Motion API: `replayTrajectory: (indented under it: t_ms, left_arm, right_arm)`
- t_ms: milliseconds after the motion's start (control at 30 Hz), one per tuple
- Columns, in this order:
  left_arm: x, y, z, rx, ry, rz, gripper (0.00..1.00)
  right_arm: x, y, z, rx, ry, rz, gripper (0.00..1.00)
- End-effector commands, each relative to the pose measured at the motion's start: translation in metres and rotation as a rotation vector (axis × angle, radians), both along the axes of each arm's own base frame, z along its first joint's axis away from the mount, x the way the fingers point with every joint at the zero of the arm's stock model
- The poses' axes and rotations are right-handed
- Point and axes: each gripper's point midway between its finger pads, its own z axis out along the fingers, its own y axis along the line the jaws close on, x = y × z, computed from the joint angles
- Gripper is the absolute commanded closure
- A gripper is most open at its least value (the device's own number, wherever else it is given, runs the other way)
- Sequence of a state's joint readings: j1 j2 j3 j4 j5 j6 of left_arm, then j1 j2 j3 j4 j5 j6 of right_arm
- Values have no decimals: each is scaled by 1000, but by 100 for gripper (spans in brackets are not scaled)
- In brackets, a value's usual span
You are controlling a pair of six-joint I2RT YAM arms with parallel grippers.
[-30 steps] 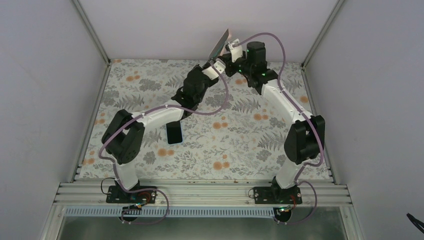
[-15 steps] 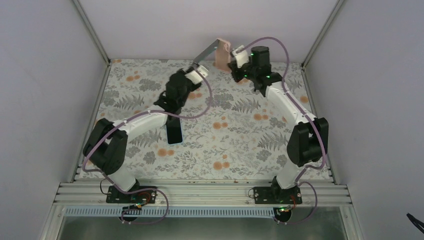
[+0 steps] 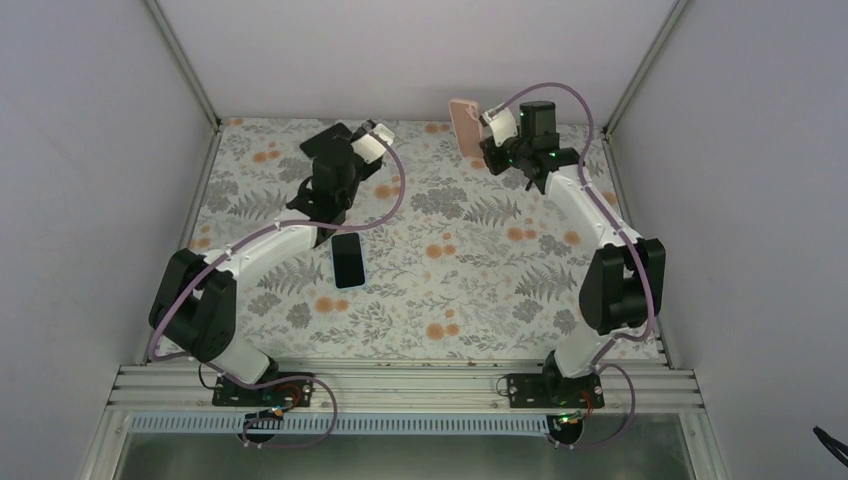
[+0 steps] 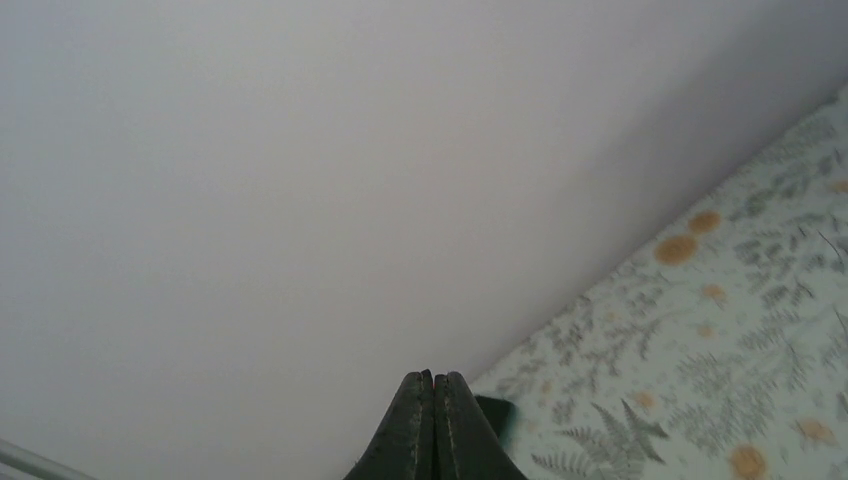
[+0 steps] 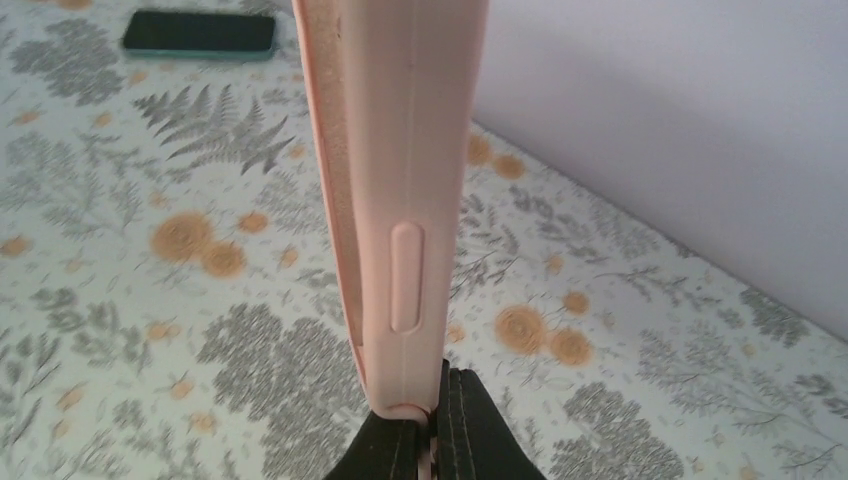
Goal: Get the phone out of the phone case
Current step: Place the phone at the center of the board, then place the phone case at the center of the board.
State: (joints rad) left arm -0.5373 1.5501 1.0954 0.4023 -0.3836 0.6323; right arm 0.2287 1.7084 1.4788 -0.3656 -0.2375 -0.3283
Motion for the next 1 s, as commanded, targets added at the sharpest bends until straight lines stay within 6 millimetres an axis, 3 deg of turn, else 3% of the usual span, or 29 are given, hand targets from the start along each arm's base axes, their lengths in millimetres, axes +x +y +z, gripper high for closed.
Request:
replayTrajectory:
  t_ms: [0, 67, 100, 167, 300, 400, 467, 500, 533, 567, 600, 700, 733, 867, 967]
  left_arm:
    - [-11, 3, -15, -13, 77, -23, 98]
    - [-11, 10, -19, -21, 90, -9, 98]
    - [-10, 13, -21, -25, 101, -6, 96]
    - [-10, 18, -27, -20, 130, -16, 85]
    - [-7, 27, -45, 34, 186, -34, 47]
    - [-5, 36, -56, 38, 240, -47, 21]
    - [-2, 43, -65, 49, 281, -41, 10]
    - [0, 48, -67, 48, 298, -39, 5]
    - [1, 52, -71, 46, 322, -48, 2]
    - [1, 56, -74, 43, 346, -56, 0]
    - [1, 57, -77, 43, 368, -71, 0]
    - [0, 66, -102, 72, 474, -90, 0]
    - [0, 68, -112, 78, 519, -102, 0]
    - [2, 79, -157, 89, 688, -116, 1]
    - [3, 83, -193, 121, 791, -107, 14]
  right_arm:
    - [-31, 9, 11, 22, 23, 118, 96]
    - [-43, 14, -4, 7, 86, 191, 96]
    - [-49, 19, -21, 8, 145, 239, 95]
    - [-59, 23, -50, 14, 254, 285, 95]
    - [-80, 30, -99, 31, 471, 374, 94]
    - [-81, 32, -109, 43, 515, 377, 92]
    - [-75, 29, -109, 26, 510, 346, 90]
    - [-71, 26, -109, 10, 506, 327, 83]
    - [-69, 24, -108, -8, 502, 320, 44]
    - [-67, 21, -107, -32, 496, 313, 10]
    - [-67, 18, -106, -60, 489, 303, 1]
    - [-78, 19, -98, -146, 446, 336, 0]
    - [-90, 27, -96, -178, 442, 381, 0]
    - [-166, 76, -109, -304, 476, 663, 0]
    - [-224, 110, -133, -388, 492, 857, 1]
